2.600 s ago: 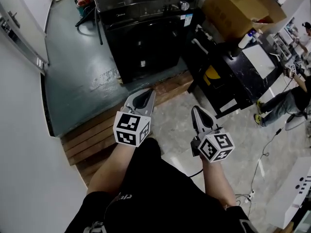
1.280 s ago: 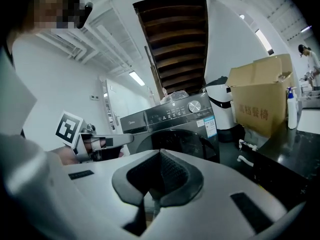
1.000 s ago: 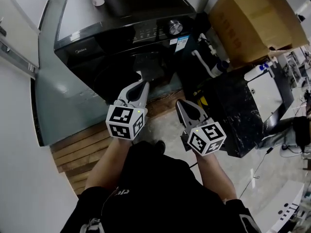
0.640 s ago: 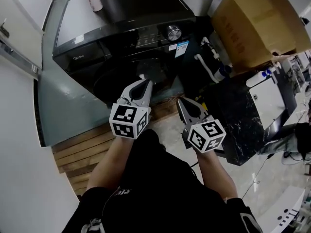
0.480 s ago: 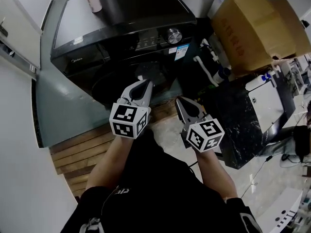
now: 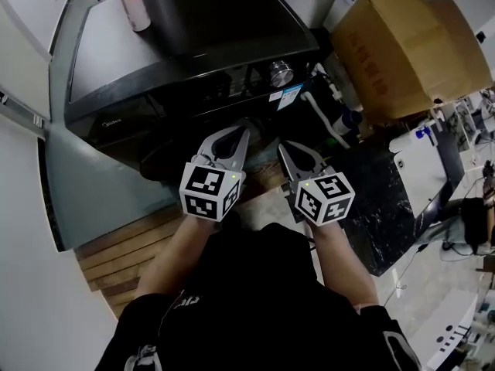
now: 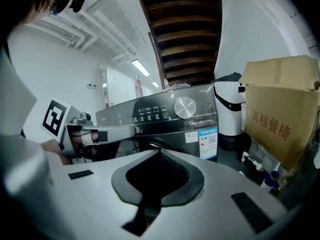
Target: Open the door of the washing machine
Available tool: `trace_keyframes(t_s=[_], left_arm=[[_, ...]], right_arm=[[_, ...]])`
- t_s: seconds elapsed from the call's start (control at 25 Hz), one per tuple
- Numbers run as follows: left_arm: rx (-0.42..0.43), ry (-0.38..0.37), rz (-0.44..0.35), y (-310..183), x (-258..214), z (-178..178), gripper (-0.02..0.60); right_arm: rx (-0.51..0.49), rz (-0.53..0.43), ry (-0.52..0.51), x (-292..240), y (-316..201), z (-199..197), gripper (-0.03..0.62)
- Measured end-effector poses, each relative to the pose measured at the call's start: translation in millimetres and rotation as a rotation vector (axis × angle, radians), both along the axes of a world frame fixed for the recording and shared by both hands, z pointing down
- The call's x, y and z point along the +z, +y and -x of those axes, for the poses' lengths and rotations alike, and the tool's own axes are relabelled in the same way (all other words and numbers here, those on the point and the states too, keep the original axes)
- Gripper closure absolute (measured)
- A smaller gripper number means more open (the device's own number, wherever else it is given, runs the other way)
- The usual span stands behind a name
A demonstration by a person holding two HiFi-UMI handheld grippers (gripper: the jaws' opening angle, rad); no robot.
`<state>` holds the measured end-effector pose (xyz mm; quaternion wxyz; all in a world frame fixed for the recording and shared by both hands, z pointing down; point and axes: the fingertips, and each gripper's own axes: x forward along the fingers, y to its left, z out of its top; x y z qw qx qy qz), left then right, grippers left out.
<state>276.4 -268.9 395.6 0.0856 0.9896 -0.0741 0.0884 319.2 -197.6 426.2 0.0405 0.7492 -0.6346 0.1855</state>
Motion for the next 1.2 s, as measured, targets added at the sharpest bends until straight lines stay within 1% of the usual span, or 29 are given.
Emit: trace_keyframes(t_s=[0.12, 0.24, 0.32, 0.44, 0.52, 0.6, 0.72, 0.84, 1.0, 1.2], left_arm=[[-0.011, -0.007, -0.009, -9.7, -0.2, -7.0, 0.574], [-0.042, -0.016, -0.025, -22.5, 0.3, -14.3, 0.574], [-0.072, -0.019, -0.036, -31.7, -0.6, -20.0, 0.574], [-0.111, -0.024, -0.055, -42.3, -2.7, -25.8, 0.574], [-0.141, -0.029, -0.058, -48.3, -3.8, -27.1, 0.574], [-0.166, -0.031, -0.057, -52.4, -5.3, -29.1, 0.573], [-0.185, -0.035, -0.067, -55.8, -8.3, -32.9, 0.574], [-0.204, -0.042, -0.073, -57.2, -10.1, -31.4, 0.574], [-0.232, -0.056, -0.072, -59.8, -8.4, -25.9, 0.574], [-0.243, -0.064, -0.062, -57.2, -4.9, -23.4, 0.574]], right_arm=[[-0.030, 0.037, -0.005, 9.6, -9.7, -7.4, 0.580], [-0.066, 0.058, 0.002, 14.1, -20.4, -18.0, 0.568], [-0.092, 0.081, 0.027, 17.0, -25.6, -28.1, 0.556], [-0.151, 0.142, 0.085, 25.3, -32.1, -42.3, 0.527], [-0.203, 0.187, 0.108, 32.2, -38.1, -48.2, 0.497], [-0.263, 0.230, 0.124, 38.1, -44.7, -51.5, 0.450], [-0.363, 0.288, 0.172, 46.6, -54.9, -52.3, 0.402], [-0.449, 0.342, 0.231, 56.8, -61.8, -50.1, 0.396], [-0.509, 0.408, 0.322, 71.9, -68.8, -52.5, 0.396], [-0.594, 0.481, 0.373, 94.3, -71.9, -48.1, 0.398]])
